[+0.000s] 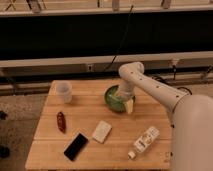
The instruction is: Drag the ceramic bowl in a circle
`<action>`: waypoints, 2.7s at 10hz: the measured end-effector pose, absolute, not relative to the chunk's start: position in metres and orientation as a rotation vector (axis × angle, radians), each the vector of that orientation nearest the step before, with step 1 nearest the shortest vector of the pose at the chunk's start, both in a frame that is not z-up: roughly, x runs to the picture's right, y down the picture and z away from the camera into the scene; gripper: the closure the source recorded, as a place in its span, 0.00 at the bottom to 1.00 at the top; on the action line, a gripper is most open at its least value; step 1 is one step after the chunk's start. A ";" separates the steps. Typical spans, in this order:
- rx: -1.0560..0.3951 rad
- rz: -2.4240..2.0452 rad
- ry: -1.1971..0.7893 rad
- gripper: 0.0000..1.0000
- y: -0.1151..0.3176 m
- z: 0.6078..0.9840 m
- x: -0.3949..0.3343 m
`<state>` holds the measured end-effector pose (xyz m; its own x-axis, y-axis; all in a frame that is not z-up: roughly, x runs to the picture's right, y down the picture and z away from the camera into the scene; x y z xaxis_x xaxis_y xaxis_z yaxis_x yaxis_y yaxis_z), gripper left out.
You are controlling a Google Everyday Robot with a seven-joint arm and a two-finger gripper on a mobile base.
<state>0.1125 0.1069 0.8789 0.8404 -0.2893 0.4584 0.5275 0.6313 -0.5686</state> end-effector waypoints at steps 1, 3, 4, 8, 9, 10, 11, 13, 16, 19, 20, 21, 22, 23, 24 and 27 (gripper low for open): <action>-0.752 -0.477 -0.342 0.20 0.107 0.879 0.112; -0.738 -0.486 -0.334 0.20 0.106 0.879 0.117; -0.718 -0.492 -0.326 0.20 0.106 0.880 0.129; -0.672 -0.498 -0.301 0.21 0.106 0.887 0.176; -0.671 -0.502 -0.300 0.27 0.106 0.889 0.178; -0.669 -0.504 -0.303 0.33 0.107 0.890 0.180; -0.673 -0.501 -0.305 0.45 0.111 0.893 0.188; -0.671 -0.503 -0.321 0.63 0.112 0.893 0.186; -0.670 -0.512 -0.374 0.96 0.112 0.888 0.178; -0.677 -0.609 -0.363 1.00 0.119 0.880 0.167; -0.675 -0.627 -0.361 1.00 0.119 0.878 0.164; -0.677 -0.642 -0.367 1.00 0.119 0.878 0.157; -0.680 -0.663 -0.374 1.00 0.119 0.877 0.149; -0.688 -0.691 -0.381 1.00 0.123 0.872 0.146; -0.689 -0.719 -0.378 1.00 0.127 0.865 0.149; -0.690 -0.764 -0.384 1.00 0.132 0.858 0.143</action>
